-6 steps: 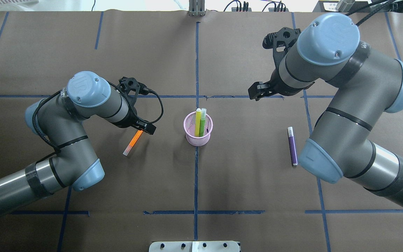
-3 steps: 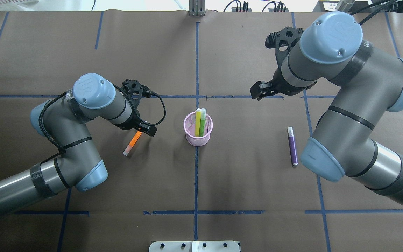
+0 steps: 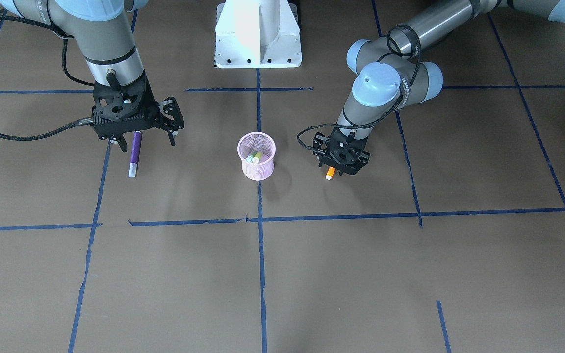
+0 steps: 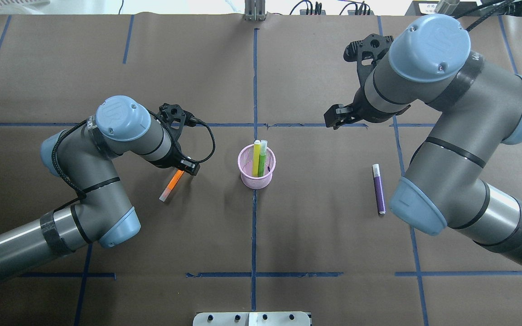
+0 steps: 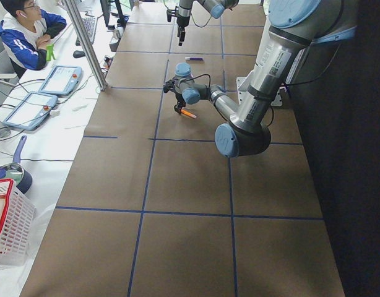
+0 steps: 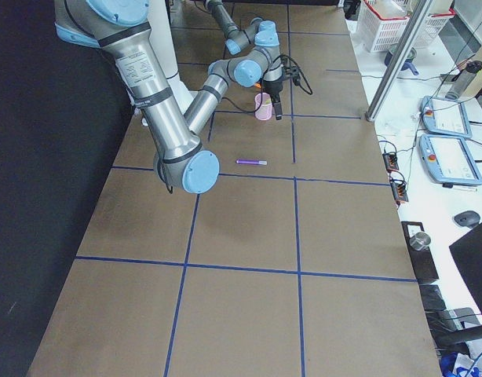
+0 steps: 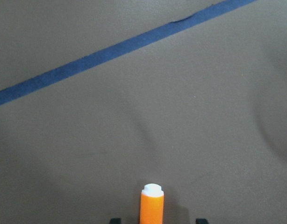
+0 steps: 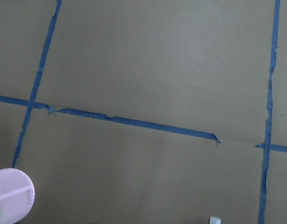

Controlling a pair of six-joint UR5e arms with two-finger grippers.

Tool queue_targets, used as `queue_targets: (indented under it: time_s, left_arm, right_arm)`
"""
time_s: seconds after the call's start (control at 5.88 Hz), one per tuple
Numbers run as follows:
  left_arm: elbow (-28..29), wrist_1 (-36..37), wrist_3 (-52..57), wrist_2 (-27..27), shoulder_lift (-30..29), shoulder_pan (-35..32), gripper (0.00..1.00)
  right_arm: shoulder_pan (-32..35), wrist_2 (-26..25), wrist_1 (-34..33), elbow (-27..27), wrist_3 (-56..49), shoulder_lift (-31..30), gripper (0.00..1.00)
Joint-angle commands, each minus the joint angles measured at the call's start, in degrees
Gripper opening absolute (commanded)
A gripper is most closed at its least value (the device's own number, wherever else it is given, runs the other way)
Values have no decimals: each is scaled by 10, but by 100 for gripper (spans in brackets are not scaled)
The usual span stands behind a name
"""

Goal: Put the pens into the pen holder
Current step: 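Grasp the orange marker with the left gripper while the right arm draws back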

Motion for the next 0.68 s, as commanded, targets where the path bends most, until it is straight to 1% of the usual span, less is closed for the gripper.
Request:
queue_targets:
  time_s: [0.0,0.17,0.34,0.51]
  left_arm:
    - [1,0,0,1,0,2,60]
    - [3,1,-1,2,1,2,46]
    - [3,1,-1,2,1,2,22]
    - [2,2,-1,2,1,1,4]
  right_arm:
    - [0,0,0,0,0,0,100]
    - [0,0,0,0,0,0,100]
    - [0,0,1,2,0,0,100]
    - [0,0,1,2,0,0,100]
